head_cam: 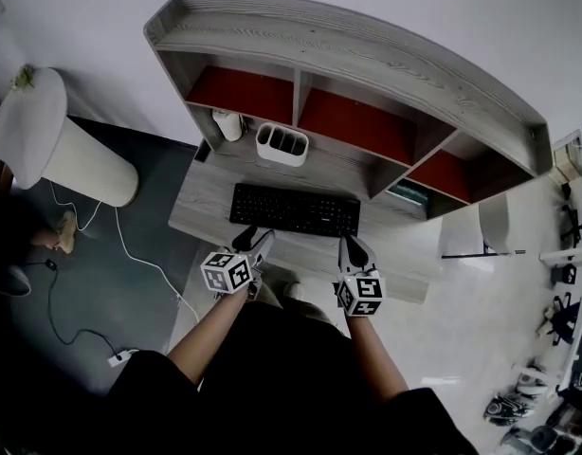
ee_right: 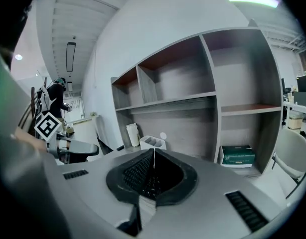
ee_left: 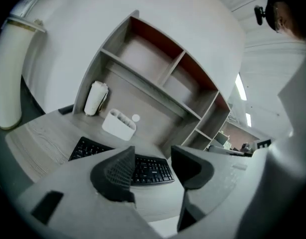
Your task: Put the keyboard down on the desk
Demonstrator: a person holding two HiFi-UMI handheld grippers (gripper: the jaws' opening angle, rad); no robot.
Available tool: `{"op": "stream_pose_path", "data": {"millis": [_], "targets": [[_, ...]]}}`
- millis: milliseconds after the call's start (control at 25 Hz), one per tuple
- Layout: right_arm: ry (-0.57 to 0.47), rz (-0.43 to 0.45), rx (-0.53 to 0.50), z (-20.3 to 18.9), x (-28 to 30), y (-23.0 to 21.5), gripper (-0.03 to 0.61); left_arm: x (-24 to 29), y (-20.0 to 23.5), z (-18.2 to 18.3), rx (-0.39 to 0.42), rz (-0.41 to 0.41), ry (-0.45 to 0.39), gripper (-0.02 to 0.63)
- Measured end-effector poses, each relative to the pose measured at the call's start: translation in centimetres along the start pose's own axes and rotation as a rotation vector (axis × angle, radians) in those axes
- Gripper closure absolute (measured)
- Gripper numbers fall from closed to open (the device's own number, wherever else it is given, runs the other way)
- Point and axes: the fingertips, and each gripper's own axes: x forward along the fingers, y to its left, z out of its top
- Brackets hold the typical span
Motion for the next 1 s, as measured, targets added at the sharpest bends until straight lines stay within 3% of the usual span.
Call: {"op": "stream_pose_path", "data": {"millis": [160,240,480,1000], "targets": [[-0.042,-0.004,-0.024,2.7,0.9,0.0,0.565,-1.4,-0.8,3.1,0.065,0.020,-0.083,0.536],[-0.066,-0.013,-0.035,4.0,1.4,-0.1,0.565,-1.9,-0.1,4.6,0.076,0.045,-0.104,0.580],[-0.082,-0.062,-0.068,5.5,2.6,-1.0,0.565,-2.3,1.8,8.2,0.142,0.054,-0.157,0.596],[-0.092,-0.133,-0.077,9.4,4.5,-0.1,0.566,-0.5,3.7,13.7,0.189,0.038,-0.142,0.597]]}}
